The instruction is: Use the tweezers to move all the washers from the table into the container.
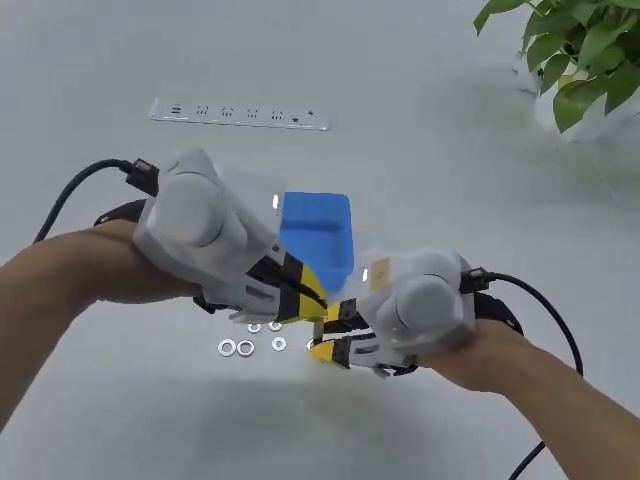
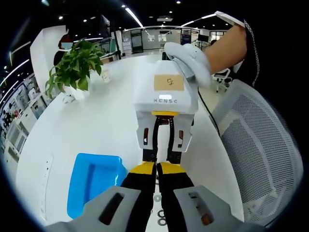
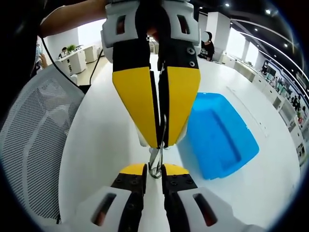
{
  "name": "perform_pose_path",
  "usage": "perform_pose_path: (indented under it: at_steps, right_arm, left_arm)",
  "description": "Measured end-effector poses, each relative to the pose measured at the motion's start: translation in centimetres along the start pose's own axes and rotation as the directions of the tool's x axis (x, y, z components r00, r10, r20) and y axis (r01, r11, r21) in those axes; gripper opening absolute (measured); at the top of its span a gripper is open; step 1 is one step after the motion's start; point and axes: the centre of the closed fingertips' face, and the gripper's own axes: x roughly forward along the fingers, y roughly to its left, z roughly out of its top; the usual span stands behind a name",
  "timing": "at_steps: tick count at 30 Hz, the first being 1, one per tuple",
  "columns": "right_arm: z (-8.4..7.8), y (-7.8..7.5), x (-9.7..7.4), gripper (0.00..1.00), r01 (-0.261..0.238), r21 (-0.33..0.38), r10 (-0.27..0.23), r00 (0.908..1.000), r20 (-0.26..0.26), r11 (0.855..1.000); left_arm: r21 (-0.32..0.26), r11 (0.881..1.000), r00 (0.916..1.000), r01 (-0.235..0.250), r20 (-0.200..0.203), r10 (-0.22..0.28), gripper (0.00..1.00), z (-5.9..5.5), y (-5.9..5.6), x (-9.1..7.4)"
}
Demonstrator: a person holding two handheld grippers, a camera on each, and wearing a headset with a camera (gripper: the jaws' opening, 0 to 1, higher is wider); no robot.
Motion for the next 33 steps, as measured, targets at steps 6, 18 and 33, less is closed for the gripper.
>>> perform_pose_path:
  at_steps: [6,18,33]
  right_arm:
    - [-0.02,-0.10,0.04,0.12,-0.002,0.005,0.002,1.0000,-0.003,1.000]
    - [-0.04,-0.13,0.07,0.10,-0.016,0.024,0.016,0.9998,-0.008,1.000]
    - [0.76,-0.05,-0.36,0.10,-0.016,0.022,0.016,0.9999,0.003,1.000]
  left_arm:
    - [0.001,1.000,1.0000,0.005,-0.004,-0.005,0.05,-0.14,-0.04,0.03]
    - [-0.001,1.000,0.9999,0.007,-0.008,-0.007,0.06,-0.20,0.03,0.10]
    - [0.023,1.000,0.9998,0.010,-0.018,-0.010,0.06,0.28,-0.14,-0.62]
